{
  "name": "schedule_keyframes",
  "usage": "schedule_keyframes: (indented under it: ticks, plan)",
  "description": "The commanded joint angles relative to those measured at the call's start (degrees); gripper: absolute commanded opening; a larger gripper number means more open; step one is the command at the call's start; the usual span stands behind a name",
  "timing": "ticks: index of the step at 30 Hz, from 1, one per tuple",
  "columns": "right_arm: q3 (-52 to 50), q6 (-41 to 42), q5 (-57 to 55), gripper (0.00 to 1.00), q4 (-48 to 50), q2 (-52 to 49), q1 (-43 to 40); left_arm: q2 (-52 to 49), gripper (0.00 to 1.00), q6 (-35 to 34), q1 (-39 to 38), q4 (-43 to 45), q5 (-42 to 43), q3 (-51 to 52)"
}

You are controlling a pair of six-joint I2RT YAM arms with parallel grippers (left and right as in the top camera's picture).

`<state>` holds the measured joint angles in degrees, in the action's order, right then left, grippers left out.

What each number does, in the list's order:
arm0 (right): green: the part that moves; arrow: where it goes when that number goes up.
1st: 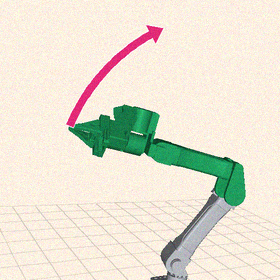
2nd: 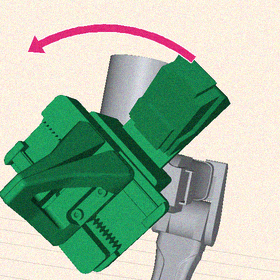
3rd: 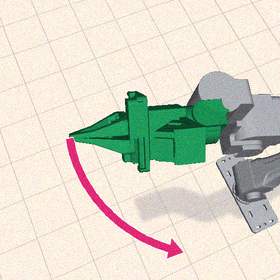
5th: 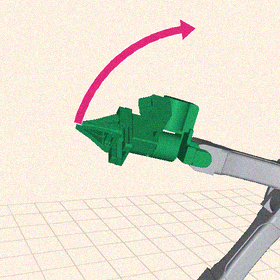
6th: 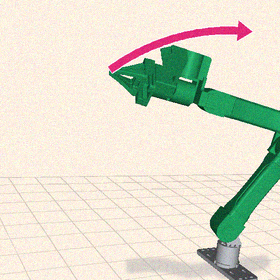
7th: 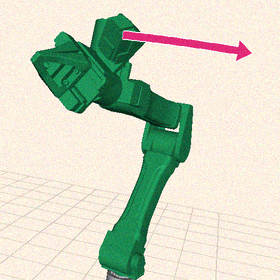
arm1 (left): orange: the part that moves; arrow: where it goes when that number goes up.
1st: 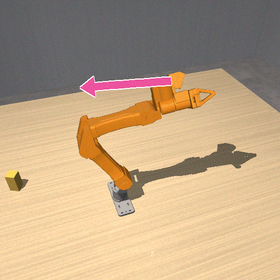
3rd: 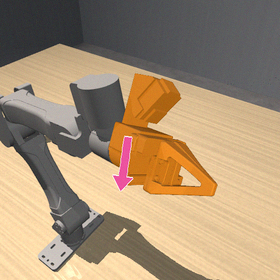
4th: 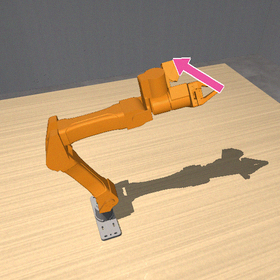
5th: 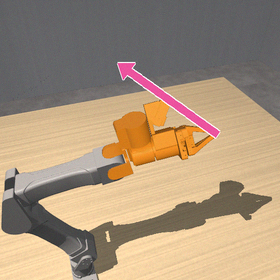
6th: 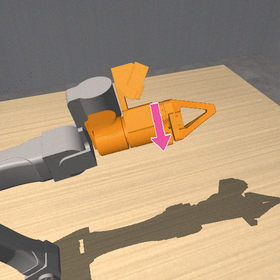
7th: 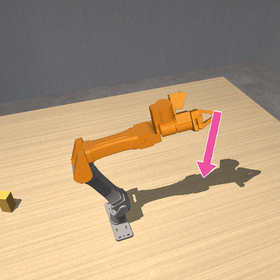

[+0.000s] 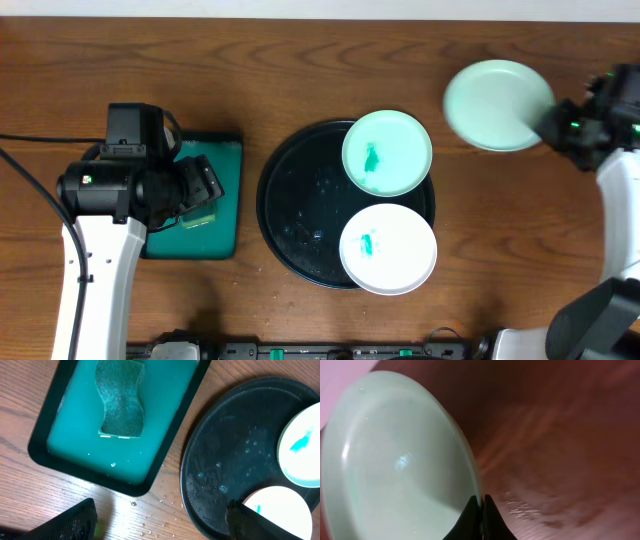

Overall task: Clean dirty plates on tray and stack at the side
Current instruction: 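Carry the plate right and set it on the table, then release the plate and move right gripper back toward the black tray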

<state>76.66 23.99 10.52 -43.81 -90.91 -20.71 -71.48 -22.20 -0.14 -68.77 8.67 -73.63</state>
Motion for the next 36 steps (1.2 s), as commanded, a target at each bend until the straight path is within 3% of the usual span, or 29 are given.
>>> schedule_keyframes:
  ticks: [1, 12, 17, 21, 23, 25, 30, 33, 36]
  plan:
    - [-0.42, 1.05, 2.64, 0.01, -0.55, -3.96, -5.31, -0.11, 0.83, 0.74, -0.22, -0.11, -0.09, 0.28]
    - [-0.42, 1.05, 2.4, 0.01, 1.7, -17.16, -11.8, -0.11, 0.83, 0.76, -0.22, -0.17, -0.09, 0.28]
    - [-0.37, -0.04, 2.6, 0.03, 1.73, -18.47, -11.98, -0.11, 0.83, 0.76, -0.22, -0.17, -0.09, 0.28]
    - [-0.33, -0.92, 4.85, 0.4, 1.4, -15.96, -11.98, -0.11, 0.83, 0.76, -0.22, -0.13, -0.09, 0.28]
    - [-0.2, -0.96, 5.35, 0.7, 1.36, -13.55, -11.96, -0.11, 0.83, 0.76, -0.22, -0.15, -0.09, 0.28]
    - [-0.17, -2.54, 6.45, 0.88, 1.33, -10.23, -11.69, -0.11, 0.83, 0.76, -0.22, -0.17, -0.09, 0.28]
    - [-0.17, -8.04, 10.99, 0.92, -2.19, 0.83, -8.44, -0.11, 0.83, 0.76, -0.22, -0.17, -0.09, 0.28]
    - [-0.17, -8.02, 10.73, 0.99, -8.63, 6.73, -4.39, -0.11, 0.83, 0.76, -0.22, -0.22, -0.09, 0.28]
    - [-0.2, -7.93, 9.99, 0.98, -16.52, 10.27, 0.35, -0.11, 0.83, 0.76, -0.22, -0.55, -0.09, 0.28]
